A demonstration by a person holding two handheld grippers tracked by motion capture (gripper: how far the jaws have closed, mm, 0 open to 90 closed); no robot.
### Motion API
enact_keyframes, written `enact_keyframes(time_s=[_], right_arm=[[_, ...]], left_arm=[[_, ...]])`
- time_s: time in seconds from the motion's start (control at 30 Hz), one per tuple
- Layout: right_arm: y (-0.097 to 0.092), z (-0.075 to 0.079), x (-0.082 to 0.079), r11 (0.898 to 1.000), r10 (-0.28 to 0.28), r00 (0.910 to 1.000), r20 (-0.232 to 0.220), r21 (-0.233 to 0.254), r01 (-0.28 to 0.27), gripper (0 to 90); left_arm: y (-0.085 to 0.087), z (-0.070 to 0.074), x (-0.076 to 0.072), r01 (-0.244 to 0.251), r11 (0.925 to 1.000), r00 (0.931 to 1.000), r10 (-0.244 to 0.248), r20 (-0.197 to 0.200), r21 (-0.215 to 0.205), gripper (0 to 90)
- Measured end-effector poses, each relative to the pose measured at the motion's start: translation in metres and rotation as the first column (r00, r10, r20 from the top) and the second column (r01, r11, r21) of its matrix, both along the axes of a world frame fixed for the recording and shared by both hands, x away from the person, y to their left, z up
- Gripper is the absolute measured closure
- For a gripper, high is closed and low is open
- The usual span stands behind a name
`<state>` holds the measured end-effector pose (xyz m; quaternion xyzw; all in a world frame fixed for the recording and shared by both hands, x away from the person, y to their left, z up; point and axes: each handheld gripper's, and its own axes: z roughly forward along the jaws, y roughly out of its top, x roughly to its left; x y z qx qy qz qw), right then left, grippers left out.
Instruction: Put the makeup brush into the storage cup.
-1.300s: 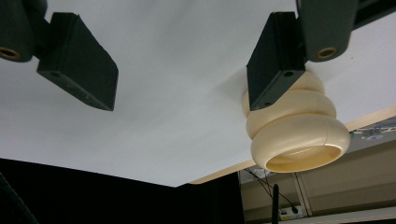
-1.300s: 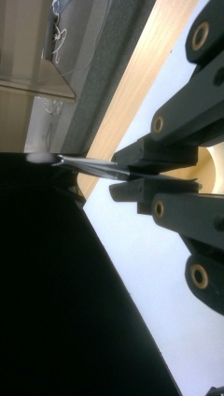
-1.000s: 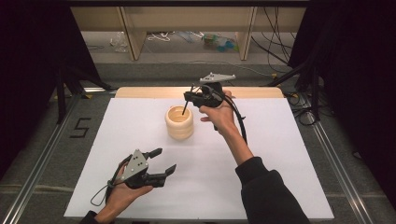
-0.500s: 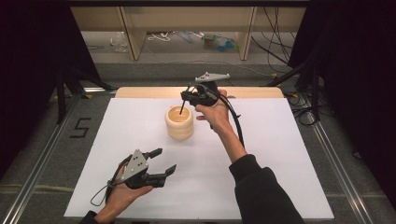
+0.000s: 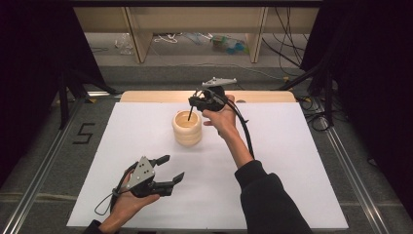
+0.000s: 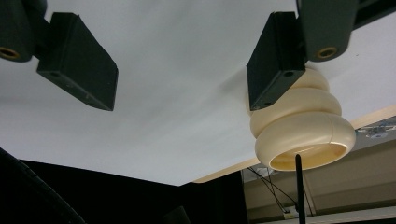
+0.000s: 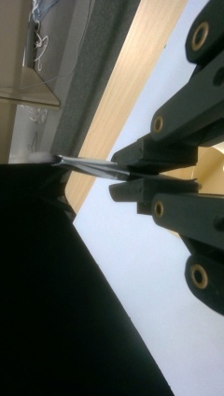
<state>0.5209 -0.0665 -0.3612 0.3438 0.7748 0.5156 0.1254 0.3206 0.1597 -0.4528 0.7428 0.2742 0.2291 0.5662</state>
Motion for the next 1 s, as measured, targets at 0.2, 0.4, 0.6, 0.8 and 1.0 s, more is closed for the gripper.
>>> enact_keyframes(time_s=[0.2, 0.4, 0.6, 0.8, 1.0], right_arm=[[0.004, -0.007, 0.003, 1.000, 0.011, 0.9999, -0.007, -0.012, -0.011, 85.2], [0.009, -0.014, 0.005, 0.999, 0.016, 0.9996, -0.023, -0.034, -0.017, 85.2], [0.013, -0.020, 0.006, 0.997, 0.018, 0.9995, -0.027, -0.075, -0.020, 85.0], [0.015, -0.021, 0.005, 0.995, 0.016, 0.9996, -0.024, -0.098, -0.018, 79.6], [0.010, -0.014, 0.003, 0.991, -0.074, 0.9971, 0.016, -0.109, 0.075, 49.9]], left_arm=[[0.000, 0.000, 0.000, 0.001, 1.0000, 1.0000, -0.001, 0.001, 0.002, 24.9], [0.000, 0.000, 0.000, 0.002, 1.0000, 1.0000, -0.002, 0.001, 0.003, 24.9], [0.000, 0.000, 0.000, 0.003, 1.0000, 1.0000, -0.003, -0.002, 0.006, 24.9], [0.000, 0.000, 0.000, 0.004, 1.0000, 1.0000, -0.004, -0.004, 0.006, 24.9], [0.000, 0.000, 0.000, 0.002, 1.0000, 1.0000, -0.002, -0.003, 0.009, 24.9]])
